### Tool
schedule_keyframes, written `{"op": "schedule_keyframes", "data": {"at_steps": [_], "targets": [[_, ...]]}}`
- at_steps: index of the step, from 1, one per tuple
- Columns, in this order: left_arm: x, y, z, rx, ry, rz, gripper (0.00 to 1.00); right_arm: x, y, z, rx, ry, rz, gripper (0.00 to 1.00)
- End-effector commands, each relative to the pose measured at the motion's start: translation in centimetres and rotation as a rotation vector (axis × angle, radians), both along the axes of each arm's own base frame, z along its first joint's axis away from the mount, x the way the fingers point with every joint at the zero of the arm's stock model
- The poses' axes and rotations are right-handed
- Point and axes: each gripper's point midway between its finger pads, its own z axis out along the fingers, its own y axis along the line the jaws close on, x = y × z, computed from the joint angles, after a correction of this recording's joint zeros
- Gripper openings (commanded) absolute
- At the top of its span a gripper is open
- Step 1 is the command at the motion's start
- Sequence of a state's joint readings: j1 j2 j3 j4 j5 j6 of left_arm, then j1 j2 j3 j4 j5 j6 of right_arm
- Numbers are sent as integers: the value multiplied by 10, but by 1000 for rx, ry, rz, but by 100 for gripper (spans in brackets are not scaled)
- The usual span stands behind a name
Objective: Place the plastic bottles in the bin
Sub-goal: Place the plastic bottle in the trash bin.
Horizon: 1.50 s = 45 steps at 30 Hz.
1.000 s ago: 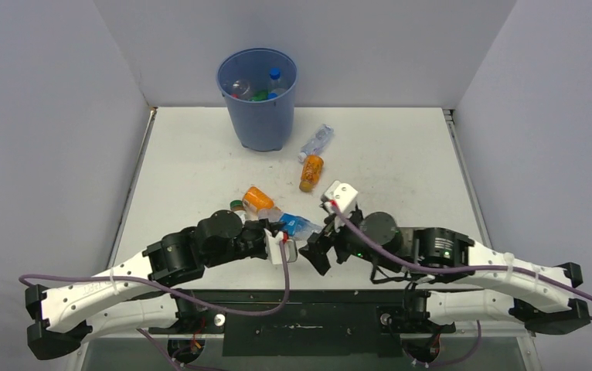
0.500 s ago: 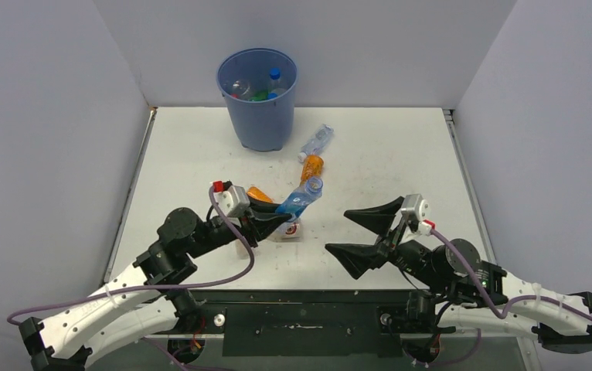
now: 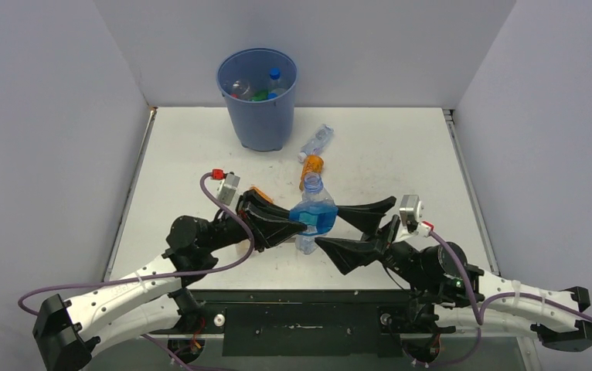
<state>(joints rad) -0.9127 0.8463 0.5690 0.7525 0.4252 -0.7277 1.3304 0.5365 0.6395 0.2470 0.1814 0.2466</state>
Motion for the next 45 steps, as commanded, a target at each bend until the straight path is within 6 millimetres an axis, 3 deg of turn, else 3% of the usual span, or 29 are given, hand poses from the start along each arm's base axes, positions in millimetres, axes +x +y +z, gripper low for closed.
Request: {"op": "schedule_keyframes", "data": {"at_steps": [1,8,19,20,22,23,26,27,32,37,40,45], "targets": [[-25,14,38,-150,-54,-97,0,-5,8,20,81,0,36,81],[-29,16,37,-166,-50,-115,0,0,6,25,110,15,14,79],[-34,14,38,-179,-57,-130,0,-6,33,8,33,42,79,32],[-33,14,37,-178,-57,-123,10,-6,34,7,29,42,84,28],[-31,16,37,-178,-64,-102,49,-7,35,5,17,40,90,17],[-30,18,39,-186,-72,-89,62,-7,35,3,6,41,89,10],[-27,29,45,-215,-93,-29,93,-6,31,-6,-28,48,75,5],[-26,33,48,-223,-101,-6,97,-4,28,-9,-35,54,62,5],[-12,53,67,-228,-128,163,96,2,18,-28,-78,83,16,5],[38,68,75,-173,22,426,96,5,13,-43,-126,95,-13,5],[49,59,73,-98,51,453,96,10,9,-50,-145,100,-44,5],[48,27,69,16,93,342,96,12,8,-58,-183,94,-57,5]]}}
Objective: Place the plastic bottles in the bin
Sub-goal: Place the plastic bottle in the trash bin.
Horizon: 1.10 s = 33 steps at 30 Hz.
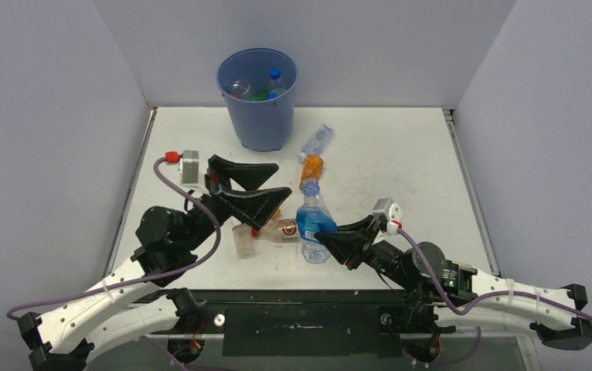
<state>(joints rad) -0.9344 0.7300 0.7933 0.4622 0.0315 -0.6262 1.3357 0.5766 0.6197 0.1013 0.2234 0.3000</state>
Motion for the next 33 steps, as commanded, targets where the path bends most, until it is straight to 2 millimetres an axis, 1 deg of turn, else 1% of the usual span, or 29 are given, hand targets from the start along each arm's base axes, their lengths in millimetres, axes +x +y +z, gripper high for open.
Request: {"op": "schedule_keyframes", "data": {"at_steps": [1,4,5,6,8,9,13,15,18,20,21,22,23,25,26,27,29,31,33], "targets": [[7,-29,-16,139,79,-67,96,5,-3,-3,-20,-13,-28,5],[-1,-47,-14,172,75,-172,96,4,-2,-5,-37,-17,-22,5],[-2,-54,-18,190,77,-197,96,4,-3,-6,-42,-19,-21,5],[-3,-57,-16,195,75,-217,96,3,-3,-6,-43,-20,-20,5],[-3,-64,-19,217,83,-240,97,3,-3,-6,-44,-22,-18,5],[-2,-67,-22,227,86,-247,99,3,-4,-6,-43,-23,-18,5],[-1,-69,-25,225,79,-252,79,4,-7,-8,-45,-23,-27,5],[-2,-70,-24,219,71,-254,66,5,-9,-11,-50,-21,-34,5],[-2,-72,-26,224,67,-264,39,6,-9,-15,-60,-18,-42,5],[0,-73,-26,220,63,-255,11,7,-7,-18,-71,-16,-43,5],[2,-73,-28,217,66,-248,0,6,-6,-19,-75,-14,-40,5],[3,-73,-28,212,65,-242,0,7,-5,-21,-81,-13,-40,8],[5,-73,-28,210,63,-234,0,7,-4,-22,-88,-11,-40,22],[10,-71,-25,202,54,-203,0,7,-2,-23,-98,-1,-36,70],[12,-69,-22,198,43,-179,0,7,-2,-23,-97,7,-38,85],[16,-65,-18,195,31,-147,0,7,-3,-22,-96,16,-43,95],[28,-53,-5,188,-10,-48,0,7,-4,-21,-93,23,-46,90],[44,-34,15,169,-57,82,0,7,-7,-27,-124,34,-48,90],[69,-10,38,153,-101,230,0,8,-10,-32,-134,45,-59,90]]}}
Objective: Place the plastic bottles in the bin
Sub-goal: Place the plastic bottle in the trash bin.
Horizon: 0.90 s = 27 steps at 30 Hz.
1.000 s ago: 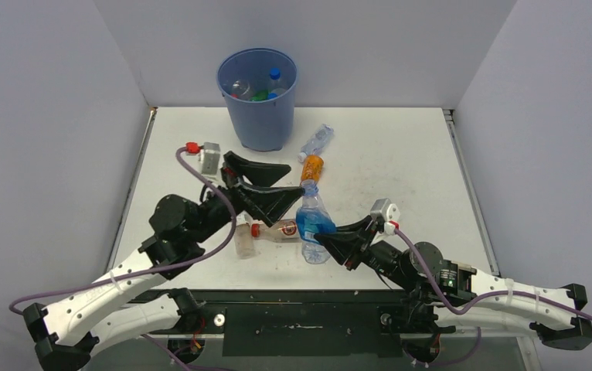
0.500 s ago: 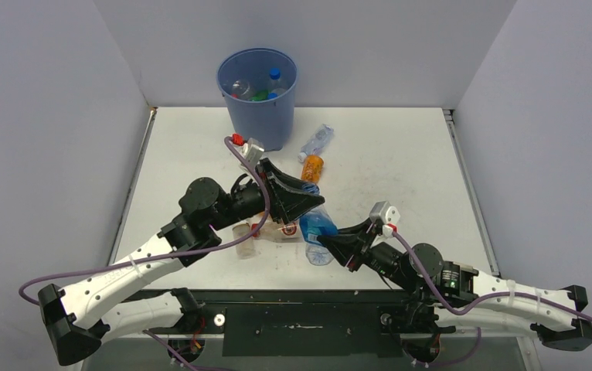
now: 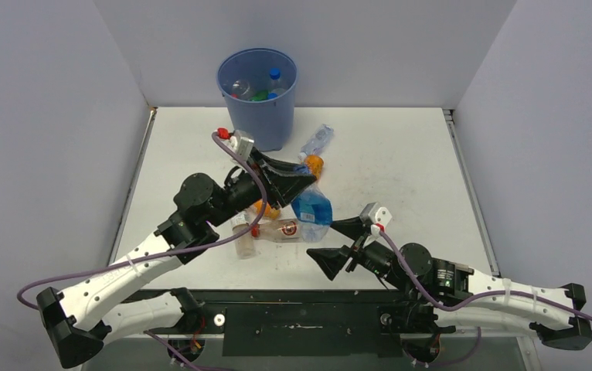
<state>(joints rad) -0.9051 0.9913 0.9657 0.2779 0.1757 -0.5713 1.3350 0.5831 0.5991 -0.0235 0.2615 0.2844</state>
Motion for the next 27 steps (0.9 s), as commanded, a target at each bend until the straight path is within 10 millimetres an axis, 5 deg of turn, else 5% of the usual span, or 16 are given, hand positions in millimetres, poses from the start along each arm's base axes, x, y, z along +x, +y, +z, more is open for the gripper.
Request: {"op": "schedule_keyframes", "data": {"at_steps": [1,6,9,13,20,27], "targets": [[48,65,96,-123,-249,344,0,2,-8,8,23,21,-27,90],[133,122,138,-207,-331,564,0,10,-24,-8,39,43,-106,90],[188,154,148,-267,-305,656,0,16,-33,-22,64,74,-166,90],[235,178,154,-335,-364,759,0,22,-39,-51,128,131,-228,90],[309,185,135,-269,-479,901,0,30,-36,-103,133,214,-299,90],[363,192,97,-185,-507,1047,0,30,-25,-129,85,233,-294,90]]}}
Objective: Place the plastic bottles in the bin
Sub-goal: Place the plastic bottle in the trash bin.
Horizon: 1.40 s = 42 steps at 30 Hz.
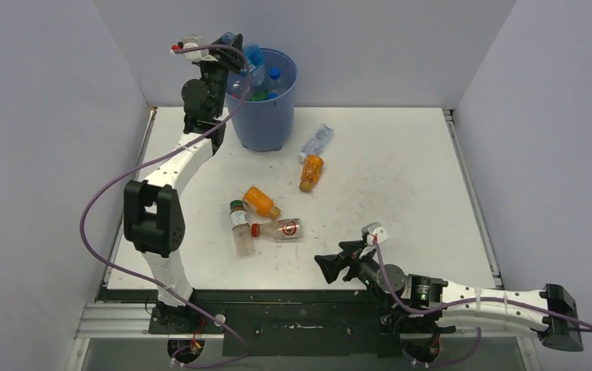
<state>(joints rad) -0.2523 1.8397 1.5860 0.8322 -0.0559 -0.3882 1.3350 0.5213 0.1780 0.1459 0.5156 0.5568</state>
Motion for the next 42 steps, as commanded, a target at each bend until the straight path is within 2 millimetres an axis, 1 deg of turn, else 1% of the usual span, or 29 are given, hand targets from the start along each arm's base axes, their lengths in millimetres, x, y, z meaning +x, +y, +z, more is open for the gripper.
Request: {"op": "schedule_keyframes", "data": {"at_steps": [1,3,6,11,15,18,22,23,27,29,30,31,32,33,35,36,39,41,42], "targets": [[1,20,36,18,-161,138,0,6,7,12,82,-5,-32,90],[14,18,21,63,-118,167,0,8,4,9,68,-10,-46,90],[32,15,-8,121,-43,200,0,10,-1,5,62,-13,-66,90],[61,8,-69,170,119,183,0,12,-5,1,42,-18,-81,90],[77,0,-112,218,238,160,0,12,-5,-2,32,-11,-82,90],[84,-10,-141,239,318,107,0,12,-6,-4,28,-7,-84,90],[89,-26,-163,273,382,26,0,11,-5,-6,21,-2,-75,90],[89,-30,-165,279,392,6,0,11,-5,-5,23,-1,-73,90],[90,-36,-177,287,430,-38,0,10,-4,-5,11,2,-67,90],[88,-36,-175,278,432,-40,15,9,-4,-4,5,4,-63,90],[87,-36,-172,266,426,-39,20,9,-4,-4,1,6,-62,90],[84,-36,-164,254,411,-44,24,9,-4,-3,-2,6,-63,90],[82,-36,-156,245,393,-49,24,9,-4,-1,-3,5,-63,90],[79,-36,-146,242,376,-53,19,9,-4,0,-4,5,-62,90],[70,-37,-122,233,330,-59,3,9,-5,3,6,7,-63,90],[64,-37,-107,224,294,-63,0,9,-5,4,11,8,-62,90],[40,-39,-60,184,155,-101,0,8,-6,7,28,11,-65,90],[25,-37,-34,174,78,-98,0,8,-7,7,38,17,-68,90],[20,-35,-25,171,47,-84,0,8,-7,7,41,19,-68,90]]}}
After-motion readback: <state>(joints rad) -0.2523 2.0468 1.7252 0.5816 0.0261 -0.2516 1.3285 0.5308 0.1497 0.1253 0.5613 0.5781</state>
